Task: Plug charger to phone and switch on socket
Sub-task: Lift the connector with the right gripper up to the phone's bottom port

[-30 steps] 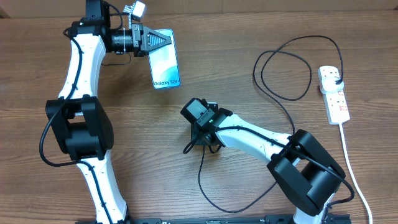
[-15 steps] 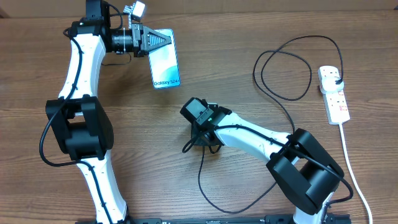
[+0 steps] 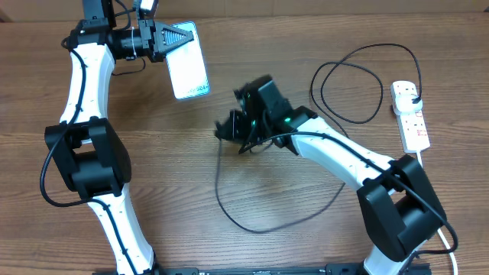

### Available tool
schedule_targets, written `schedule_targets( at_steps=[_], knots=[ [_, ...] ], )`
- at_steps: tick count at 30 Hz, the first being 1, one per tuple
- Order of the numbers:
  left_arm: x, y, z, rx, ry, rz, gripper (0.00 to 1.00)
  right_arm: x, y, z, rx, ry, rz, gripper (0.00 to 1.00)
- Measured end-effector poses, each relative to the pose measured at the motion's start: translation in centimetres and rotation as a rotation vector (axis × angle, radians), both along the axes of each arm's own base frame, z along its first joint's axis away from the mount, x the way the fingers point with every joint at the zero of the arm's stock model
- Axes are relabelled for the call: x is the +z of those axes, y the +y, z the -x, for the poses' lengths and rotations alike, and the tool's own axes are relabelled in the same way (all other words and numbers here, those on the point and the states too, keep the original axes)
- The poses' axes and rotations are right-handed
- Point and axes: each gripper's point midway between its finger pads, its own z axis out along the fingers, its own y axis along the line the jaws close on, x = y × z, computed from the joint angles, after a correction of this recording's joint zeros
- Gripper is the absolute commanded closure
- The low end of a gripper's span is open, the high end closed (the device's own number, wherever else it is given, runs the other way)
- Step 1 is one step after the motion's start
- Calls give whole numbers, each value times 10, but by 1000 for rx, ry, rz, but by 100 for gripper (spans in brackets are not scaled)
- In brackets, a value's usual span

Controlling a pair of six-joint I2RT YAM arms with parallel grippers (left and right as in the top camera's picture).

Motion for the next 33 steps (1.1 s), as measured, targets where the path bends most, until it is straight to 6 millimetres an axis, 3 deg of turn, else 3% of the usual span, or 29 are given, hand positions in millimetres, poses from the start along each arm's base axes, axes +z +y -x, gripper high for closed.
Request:
schedule_targets(
  at_steps=[5, 17, 23, 33],
  knots=[
    [-2, 1, -7, 21, 12, -23, 96, 49, 17, -4, 89, -60, -214, 96],
    [20, 6, -36, 71, -45, -29, 96, 93, 22, -10, 128, -78, -395, 96],
    [31, 7, -44, 90, -5, -10, 96, 133, 28, -18, 124, -162, -521, 96],
    [58, 8, -52, 106, 91, 49, 96, 144, 26, -31, 25, -109, -559, 96]
  ],
)
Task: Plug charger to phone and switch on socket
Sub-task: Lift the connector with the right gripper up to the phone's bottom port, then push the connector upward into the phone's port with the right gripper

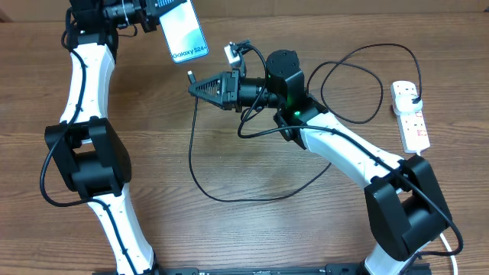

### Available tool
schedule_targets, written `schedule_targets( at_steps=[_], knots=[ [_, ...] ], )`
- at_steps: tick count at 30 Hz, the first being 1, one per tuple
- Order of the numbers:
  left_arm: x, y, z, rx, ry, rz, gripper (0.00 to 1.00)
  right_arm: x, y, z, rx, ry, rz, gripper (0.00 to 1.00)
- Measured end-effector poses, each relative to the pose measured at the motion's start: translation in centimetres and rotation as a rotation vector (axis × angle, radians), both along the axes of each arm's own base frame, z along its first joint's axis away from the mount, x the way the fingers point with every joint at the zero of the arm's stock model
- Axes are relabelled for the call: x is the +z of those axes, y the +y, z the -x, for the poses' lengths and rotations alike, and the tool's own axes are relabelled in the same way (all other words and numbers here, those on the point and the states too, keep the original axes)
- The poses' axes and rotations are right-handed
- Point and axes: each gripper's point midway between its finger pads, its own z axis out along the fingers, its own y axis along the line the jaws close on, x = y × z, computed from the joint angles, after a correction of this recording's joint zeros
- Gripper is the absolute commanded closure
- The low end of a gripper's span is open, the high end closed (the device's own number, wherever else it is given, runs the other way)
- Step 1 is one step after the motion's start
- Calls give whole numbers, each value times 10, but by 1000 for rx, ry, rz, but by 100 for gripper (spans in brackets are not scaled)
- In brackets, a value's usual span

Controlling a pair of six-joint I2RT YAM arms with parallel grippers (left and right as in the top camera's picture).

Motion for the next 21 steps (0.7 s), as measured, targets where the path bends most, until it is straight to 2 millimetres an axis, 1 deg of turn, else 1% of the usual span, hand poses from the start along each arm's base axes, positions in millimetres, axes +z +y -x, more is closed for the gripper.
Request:
schedule_targets(
  at_steps=[6, 13, 21],
  knots=[
    [2, 0, 1, -6, 69, 23, 96, 15, -5, -11, -48, -49, -43, 96],
    [3, -1, 5, -29, 107, 35, 96, 17, -21, -27, -99, -48, -52, 96],
    [3, -4, 4, -26, 115, 36, 96, 17, -22, -30, -114, -43, -52, 96]
  ],
)
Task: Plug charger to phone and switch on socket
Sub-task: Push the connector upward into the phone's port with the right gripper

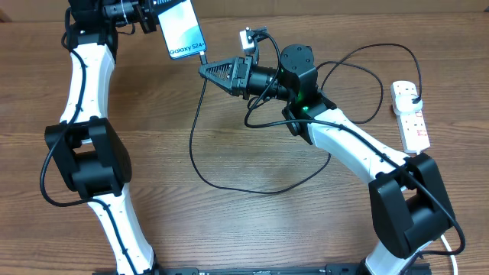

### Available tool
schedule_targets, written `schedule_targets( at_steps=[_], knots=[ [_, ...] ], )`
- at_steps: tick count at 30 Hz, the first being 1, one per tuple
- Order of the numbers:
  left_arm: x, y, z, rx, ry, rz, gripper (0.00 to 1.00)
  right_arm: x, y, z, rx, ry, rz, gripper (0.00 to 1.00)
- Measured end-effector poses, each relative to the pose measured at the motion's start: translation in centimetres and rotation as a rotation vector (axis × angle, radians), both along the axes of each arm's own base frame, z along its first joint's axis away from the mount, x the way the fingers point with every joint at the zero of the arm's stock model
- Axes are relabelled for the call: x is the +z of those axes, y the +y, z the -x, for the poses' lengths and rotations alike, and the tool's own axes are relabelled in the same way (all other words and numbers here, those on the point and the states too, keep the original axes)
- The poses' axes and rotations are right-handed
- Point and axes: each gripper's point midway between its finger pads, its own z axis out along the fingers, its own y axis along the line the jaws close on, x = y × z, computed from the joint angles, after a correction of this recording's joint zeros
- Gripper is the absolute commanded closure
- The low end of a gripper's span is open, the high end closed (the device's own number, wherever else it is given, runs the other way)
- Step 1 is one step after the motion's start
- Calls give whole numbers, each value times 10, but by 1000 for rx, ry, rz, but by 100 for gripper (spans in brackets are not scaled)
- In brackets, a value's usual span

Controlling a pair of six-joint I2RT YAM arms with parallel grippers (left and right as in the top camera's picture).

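My left gripper [157, 14] is shut on the top end of a white phone [182, 30] marked Galaxy S24+, which it holds at the far left with the screen facing up. My right gripper [205, 70] points left, shut on the plug end of the black charger cable [192, 145]. Its tip is just below the phone's lower right corner. Whether the plug touches the phone's port cannot be made out. The cable hangs from the gripper in a wide loop across the table. At the right edge lies the white socket strip [411, 116].
A second loop of black cable [359, 84] lies between my right arm and the socket strip. A white plug [412, 95] sits in the strip's far socket. The wooden table [229, 237] runs along the front.
My right gripper, with the cable end in it, has moved up and slightly right, closer to the phone's lower edge. The phone and my left gripper have hardly moved.
At first my left gripper held the phone lower down, and my right gripper was low at mid-table by the cable. Later the phone was higher at the far edge, and my right gripper held the cable end just below it. Now that gap is smaller.
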Motion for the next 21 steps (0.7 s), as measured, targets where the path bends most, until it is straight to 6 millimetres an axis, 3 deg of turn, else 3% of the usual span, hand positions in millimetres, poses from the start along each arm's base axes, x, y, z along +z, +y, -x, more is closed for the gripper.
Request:
schedule_targets(
  at_steps=[8, 21],
  knots=[
    [-1, -14, -5, 18, 1, -5, 96, 0, 0, 0, 1, 3, 0, 96],
    [-1, -13, -7, 32, 38, 4, 96, 0, 0, -1, -7, 4, 0, 96]
  ],
)
